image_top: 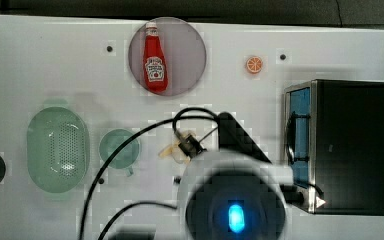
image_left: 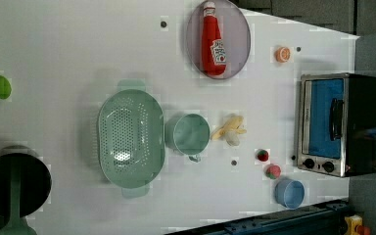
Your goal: Pick banana from table and place on oven.
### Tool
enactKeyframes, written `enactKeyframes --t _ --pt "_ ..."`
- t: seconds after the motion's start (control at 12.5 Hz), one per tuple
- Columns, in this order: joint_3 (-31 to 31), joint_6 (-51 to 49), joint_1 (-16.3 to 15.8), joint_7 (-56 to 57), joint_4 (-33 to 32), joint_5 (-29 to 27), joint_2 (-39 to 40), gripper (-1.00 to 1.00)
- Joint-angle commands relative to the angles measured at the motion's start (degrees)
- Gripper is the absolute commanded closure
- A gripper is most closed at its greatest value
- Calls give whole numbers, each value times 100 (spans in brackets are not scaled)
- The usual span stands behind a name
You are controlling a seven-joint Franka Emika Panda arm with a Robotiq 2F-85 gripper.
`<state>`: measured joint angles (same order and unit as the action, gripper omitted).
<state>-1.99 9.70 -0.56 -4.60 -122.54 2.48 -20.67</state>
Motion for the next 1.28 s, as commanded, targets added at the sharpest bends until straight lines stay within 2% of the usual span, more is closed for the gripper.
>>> enactKeyframes --t 0.08,0.72,1.28 --pt "-3 627 38 -259 -358 -99 436 -100" --pt "237 3565 9 -259 -1727 -100 1971 -100" --pt "502 5058 -30 -268 -1864 -105 3501 -100"
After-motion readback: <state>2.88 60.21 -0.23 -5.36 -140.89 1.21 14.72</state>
